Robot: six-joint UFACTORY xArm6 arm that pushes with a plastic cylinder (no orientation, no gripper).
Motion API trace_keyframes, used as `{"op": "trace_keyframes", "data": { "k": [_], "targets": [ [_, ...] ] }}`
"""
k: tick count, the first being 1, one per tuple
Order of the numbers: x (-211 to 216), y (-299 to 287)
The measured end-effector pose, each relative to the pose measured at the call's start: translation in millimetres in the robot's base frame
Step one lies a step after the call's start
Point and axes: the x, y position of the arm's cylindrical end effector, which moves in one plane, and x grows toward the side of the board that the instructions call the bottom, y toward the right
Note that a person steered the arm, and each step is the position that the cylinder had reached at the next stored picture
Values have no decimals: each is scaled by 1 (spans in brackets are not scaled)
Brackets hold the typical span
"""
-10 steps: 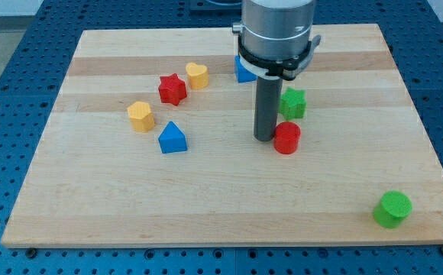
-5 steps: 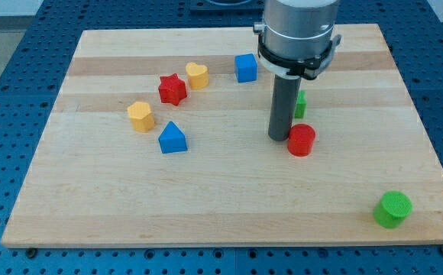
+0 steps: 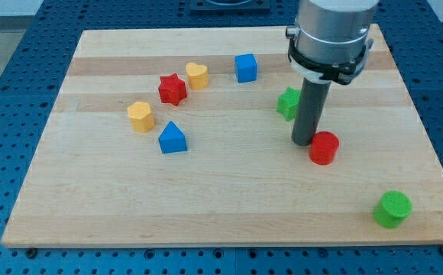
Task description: Put the red circle to the top right of the green circle
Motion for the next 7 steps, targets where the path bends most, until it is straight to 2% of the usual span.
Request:
{"op": "trace_keyframes", "data": {
  "k": [7],
  "targets": [
    [46,49]
  ]
}}
